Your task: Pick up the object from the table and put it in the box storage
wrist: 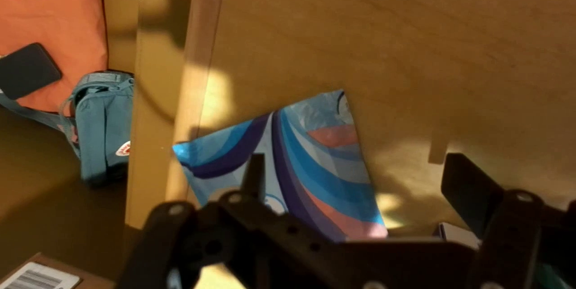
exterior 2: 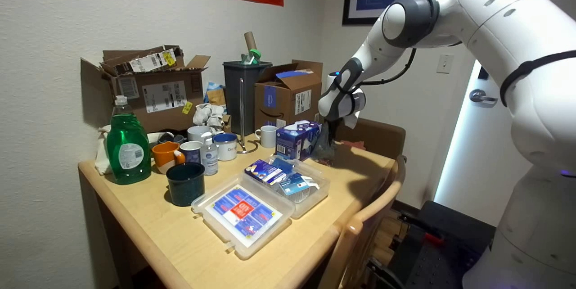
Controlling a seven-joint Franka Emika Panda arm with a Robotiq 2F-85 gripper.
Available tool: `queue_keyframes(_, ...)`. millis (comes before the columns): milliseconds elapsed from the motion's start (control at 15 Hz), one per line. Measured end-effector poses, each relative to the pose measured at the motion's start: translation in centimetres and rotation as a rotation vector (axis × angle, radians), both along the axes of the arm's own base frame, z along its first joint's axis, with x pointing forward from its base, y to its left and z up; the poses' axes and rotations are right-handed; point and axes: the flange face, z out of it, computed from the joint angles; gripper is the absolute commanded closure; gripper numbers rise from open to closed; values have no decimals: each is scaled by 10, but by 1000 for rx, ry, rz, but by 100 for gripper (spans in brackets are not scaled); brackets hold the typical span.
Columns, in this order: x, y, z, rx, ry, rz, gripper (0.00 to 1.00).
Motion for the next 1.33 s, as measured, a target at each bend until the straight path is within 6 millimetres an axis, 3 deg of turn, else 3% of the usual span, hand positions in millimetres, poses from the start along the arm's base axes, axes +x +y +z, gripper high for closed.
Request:
queue_keyframes(67, 1, -2, -1, -1, 2, 0, 12)
queue_keyframes(267, 5, -4, -4, -1, 7, -1, 35)
queue_keyframes(333, 6, -5, -5, -2, 8, -1, 37)
queue_keyframes(467, 8, -6, -7, -1, 12, 0, 25)
queue_keyframes(600, 8, -6, -10, 1, 19, -1, 25)
queue_keyframes(667, 9, -7, -10, 0, 20, 0, 33)
queue_keyframes(733, 10, -7, -11, 0, 22, 2, 47)
queue_keyframes(800, 11, -8, -11, -1, 26, 10, 51)
queue_keyframes(1133, 14, -7, -9, 6, 41, 13, 91)
queue_keyframes(1200, 14, -7, -9, 6, 41, 13, 97)
queue_keyframes(1333, 14, -9, -9, 3, 39, 12, 100)
